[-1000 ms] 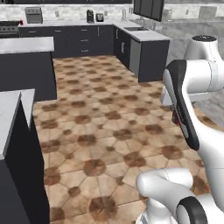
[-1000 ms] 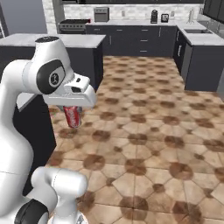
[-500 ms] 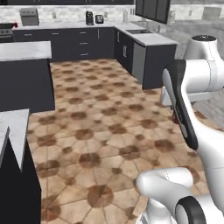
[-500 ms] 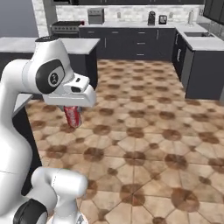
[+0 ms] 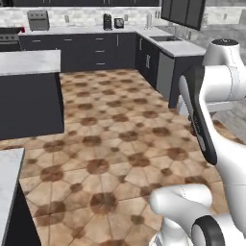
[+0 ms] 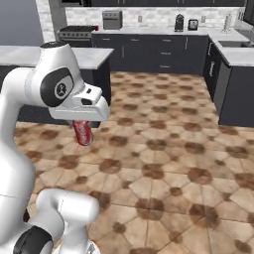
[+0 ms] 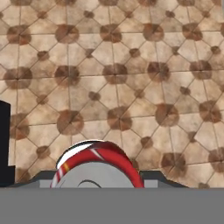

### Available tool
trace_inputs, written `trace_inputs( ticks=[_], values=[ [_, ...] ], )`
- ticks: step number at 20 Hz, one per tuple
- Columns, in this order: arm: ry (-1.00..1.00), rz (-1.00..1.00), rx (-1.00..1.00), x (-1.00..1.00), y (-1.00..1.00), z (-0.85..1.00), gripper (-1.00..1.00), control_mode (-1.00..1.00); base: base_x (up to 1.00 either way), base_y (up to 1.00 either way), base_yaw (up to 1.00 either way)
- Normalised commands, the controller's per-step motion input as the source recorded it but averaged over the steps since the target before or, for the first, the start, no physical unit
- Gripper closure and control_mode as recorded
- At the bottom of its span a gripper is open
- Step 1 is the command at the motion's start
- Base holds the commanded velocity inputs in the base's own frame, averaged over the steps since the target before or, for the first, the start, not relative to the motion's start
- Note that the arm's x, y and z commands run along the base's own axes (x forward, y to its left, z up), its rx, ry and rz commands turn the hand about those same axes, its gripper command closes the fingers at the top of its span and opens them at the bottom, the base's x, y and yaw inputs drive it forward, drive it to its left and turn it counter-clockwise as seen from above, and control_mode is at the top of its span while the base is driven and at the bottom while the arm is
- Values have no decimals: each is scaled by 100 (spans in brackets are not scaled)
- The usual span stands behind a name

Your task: Four empty soda cans are scattered around the kitchen. Gather all the cans and cluster them next to the stove for recycling.

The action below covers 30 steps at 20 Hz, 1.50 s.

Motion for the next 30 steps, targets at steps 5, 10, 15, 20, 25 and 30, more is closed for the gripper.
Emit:
trace_inputs(
  ticks=[5, 10, 15, 20, 25, 30],
  values=[
    [0, 0, 0, 0, 0, 0, 100, 100, 100, -58, 17],
    [0, 0, 0, 0, 0, 0, 100, 100, 100, -58, 8],
    [0, 0, 0, 0, 0, 0, 100, 100, 100, -48, 6],
    [0, 0, 0, 0, 0, 0, 100, 100, 100, -14, 6],
    [0, 0, 0, 0, 0, 0, 100, 100, 100, -1, 5],
    [0, 0, 0, 0, 0, 0, 100, 100, 100, 0, 4]
  ],
)
